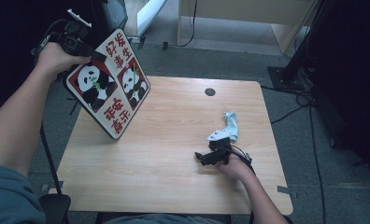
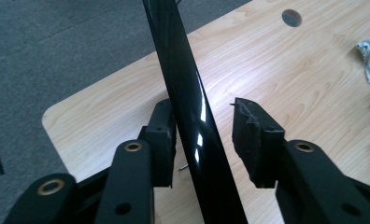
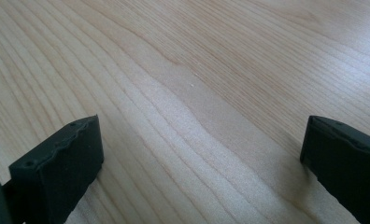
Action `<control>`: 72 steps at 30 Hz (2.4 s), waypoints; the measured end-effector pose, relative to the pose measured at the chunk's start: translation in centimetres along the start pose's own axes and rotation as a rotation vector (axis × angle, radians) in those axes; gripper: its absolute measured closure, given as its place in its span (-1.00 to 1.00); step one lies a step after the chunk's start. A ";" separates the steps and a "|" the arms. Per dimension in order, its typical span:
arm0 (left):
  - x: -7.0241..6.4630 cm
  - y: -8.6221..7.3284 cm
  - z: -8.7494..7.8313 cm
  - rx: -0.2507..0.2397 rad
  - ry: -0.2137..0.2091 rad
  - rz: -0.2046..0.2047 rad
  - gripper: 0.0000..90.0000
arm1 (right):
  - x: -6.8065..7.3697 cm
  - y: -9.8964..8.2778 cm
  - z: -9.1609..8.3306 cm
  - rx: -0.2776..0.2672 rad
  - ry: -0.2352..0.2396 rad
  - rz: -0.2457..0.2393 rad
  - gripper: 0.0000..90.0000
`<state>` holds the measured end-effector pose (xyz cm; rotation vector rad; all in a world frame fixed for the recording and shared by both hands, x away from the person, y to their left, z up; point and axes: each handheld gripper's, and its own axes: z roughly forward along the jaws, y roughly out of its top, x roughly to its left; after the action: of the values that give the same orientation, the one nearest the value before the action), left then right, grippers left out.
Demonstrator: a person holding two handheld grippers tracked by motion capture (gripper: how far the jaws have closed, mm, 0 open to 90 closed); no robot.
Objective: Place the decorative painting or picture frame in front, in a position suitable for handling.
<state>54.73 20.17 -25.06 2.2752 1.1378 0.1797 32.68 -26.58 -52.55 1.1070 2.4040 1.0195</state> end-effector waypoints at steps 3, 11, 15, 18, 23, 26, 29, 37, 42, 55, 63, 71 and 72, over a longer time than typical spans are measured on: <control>0.0 0.3 0.4 0.021 -0.009 -0.005 0.47 | 0.0 0.0 0.0 0.000 0.003 -0.001 -1.00; 0.3 1.2 1.1 0.116 -0.024 -0.069 0.69 | 0.1 -0.1 -0.2 0.005 0.006 0.001 -1.00; 0.4 1.3 1.0 0.134 -0.044 -0.104 0.74 | 0.1 -0.2 -0.2 0.004 0.007 0.000 -1.00; 0.2 1.5 0.9 0.148 -0.047 -0.121 0.75 | 0.1 -0.2 -0.2 0.004 0.007 -0.001 -1.00; 0.0 1.7 0.8 0.161 -0.053 -0.151 0.78 | 0.1 -0.2 -0.2 0.004 0.007 0.000 -1.00; -0.4 1.9 0.4 0.170 -0.086 -0.171 0.81 | 0.1 -0.2 -0.2 0.005 0.007 0.000 -1.00; -1.3 2.1 0.3 0.178 -0.074 -0.119 0.81 | 0.1 -0.2 -0.2 0.005 0.007 -0.001 -1.00; -5.2 2.5 -1.0 0.172 -0.093 -0.059 0.80 | 0.1 -0.2 -0.2 0.006 0.007 0.001 -1.00; -7.7 2.4 -0.9 0.187 -0.155 -0.047 0.81 | 0.1 -0.2 -0.2 0.007 0.008 0.000 -1.00; -13.0 1.8 -0.1 0.178 -0.231 0.030 0.80 | 0.1 -0.2 -0.2 0.007 0.007 0.000 -1.00; -14.8 1.6 0.9 0.201 -0.224 0.073 0.80 | 0.1 -0.2 -0.2 0.007 0.007 0.000 -1.00; -16.1 1.4 2.0 0.218 -0.242 0.102 0.80 | 0.1 -0.2 -0.2 0.007 0.007 0.000 -1.00; -16.4 1.5 2.2 0.218 -0.241 0.102 0.80 | 0.1 -0.2 -0.2 0.007 0.007 0.000 -1.00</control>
<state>46.30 5.96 -23.83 2.4671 0.9553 -0.1847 32.39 -26.66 -52.51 1.1078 2.4154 1.0174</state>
